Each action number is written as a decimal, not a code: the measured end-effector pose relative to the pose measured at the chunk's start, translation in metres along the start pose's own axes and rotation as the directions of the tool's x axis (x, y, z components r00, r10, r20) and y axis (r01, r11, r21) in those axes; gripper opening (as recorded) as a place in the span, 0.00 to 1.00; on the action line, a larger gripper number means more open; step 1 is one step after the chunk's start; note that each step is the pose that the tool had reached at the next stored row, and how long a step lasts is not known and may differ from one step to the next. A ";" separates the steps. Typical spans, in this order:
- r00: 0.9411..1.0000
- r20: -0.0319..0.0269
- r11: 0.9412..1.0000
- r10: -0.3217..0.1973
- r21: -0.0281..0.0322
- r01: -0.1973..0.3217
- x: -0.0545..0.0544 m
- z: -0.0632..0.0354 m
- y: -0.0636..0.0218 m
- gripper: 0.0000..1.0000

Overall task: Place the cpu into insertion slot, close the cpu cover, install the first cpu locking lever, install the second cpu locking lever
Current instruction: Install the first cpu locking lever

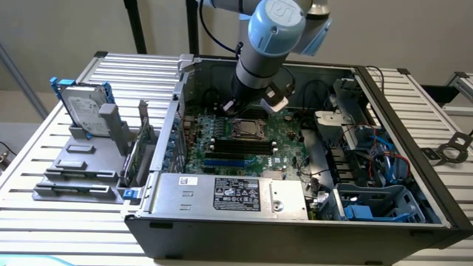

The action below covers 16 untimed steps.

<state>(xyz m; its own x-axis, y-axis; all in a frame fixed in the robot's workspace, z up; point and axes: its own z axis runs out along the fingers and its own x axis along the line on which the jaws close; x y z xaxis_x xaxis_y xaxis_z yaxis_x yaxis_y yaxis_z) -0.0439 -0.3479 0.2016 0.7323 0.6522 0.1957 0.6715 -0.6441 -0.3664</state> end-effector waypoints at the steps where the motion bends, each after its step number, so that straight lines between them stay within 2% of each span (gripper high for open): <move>1: 1.000 0.001 1.000 -0.001 -0.001 0.001 0.000 0.0009 0.0001 0.11; 4: 1.000 0.005 1.000 -0.001 -0.005 0.001 0.000 0.0025 0.0000 0.11; 8: 1.000 0.015 1.000 0.000 -0.013 0.001 0.001 0.0033 -0.0003 0.11; 16: 1.000 0.022 1.000 -0.001 -0.021 0.001 0.006 0.0048 0.0024 0.11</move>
<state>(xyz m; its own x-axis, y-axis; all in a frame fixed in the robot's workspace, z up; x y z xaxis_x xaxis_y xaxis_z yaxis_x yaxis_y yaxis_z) -0.0381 -0.3433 0.1976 0.7291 0.6614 0.1757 0.6746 -0.6515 -0.3471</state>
